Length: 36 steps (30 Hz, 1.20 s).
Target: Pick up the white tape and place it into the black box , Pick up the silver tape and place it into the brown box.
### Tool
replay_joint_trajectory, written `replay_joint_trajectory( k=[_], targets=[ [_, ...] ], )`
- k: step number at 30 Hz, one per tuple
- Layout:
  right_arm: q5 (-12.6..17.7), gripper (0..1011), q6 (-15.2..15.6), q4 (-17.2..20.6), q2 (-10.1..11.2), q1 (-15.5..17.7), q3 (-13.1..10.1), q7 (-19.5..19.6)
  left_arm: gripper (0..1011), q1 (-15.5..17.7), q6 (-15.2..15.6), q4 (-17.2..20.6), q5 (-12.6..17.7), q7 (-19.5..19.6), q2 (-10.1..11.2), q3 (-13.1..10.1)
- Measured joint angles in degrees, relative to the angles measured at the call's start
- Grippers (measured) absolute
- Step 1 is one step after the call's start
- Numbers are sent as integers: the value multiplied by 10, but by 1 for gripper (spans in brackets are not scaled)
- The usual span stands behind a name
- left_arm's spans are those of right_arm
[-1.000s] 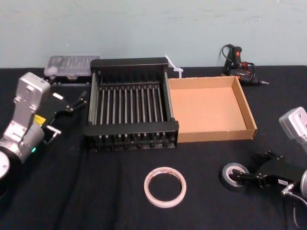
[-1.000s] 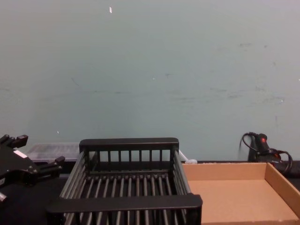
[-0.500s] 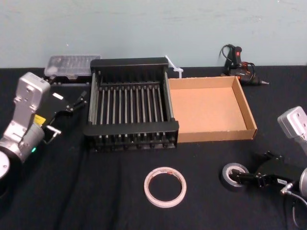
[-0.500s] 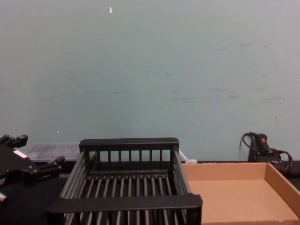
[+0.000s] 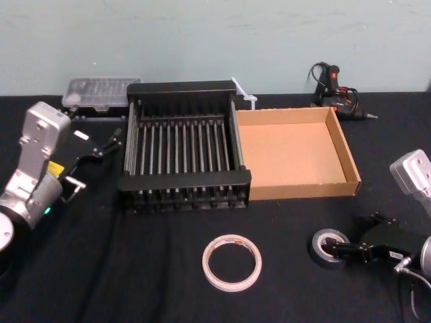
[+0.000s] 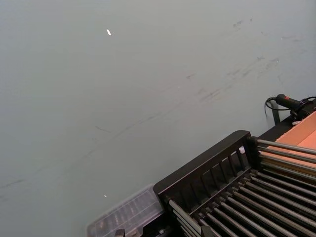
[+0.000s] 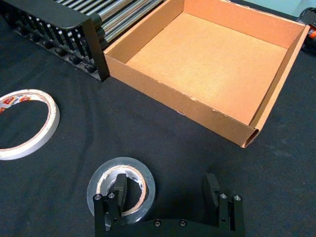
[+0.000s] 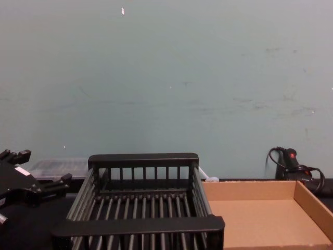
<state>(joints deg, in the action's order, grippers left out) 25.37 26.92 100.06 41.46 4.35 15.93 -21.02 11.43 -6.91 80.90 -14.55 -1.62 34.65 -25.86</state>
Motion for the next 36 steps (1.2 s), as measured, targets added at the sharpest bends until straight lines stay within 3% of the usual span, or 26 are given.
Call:
replay_joint_trajectory(
  k=[10,21,25,27,31,36],
  targets=[
    [0,811,-1,1,0,0,0,0,1001,0,0,0,0,0,0,0],
    [0,424,-1,1,0,1,0,1,1001,0,0,0,0,0,0,0],
    [0,329,-1,1,0,1,0,1,1001,0,0,0,0,0,0,0],
    [0,224,-1,1,0,1,0,1,1001,0,0,0,0,0,0,0],
    [0,158,-1,1,0,1,0,1,1001,0,0,0,0,0,0,0],
    [0,158,-1,1,0,1,0,1,1001,0,0,0,0,0,0,0]
  ],
)
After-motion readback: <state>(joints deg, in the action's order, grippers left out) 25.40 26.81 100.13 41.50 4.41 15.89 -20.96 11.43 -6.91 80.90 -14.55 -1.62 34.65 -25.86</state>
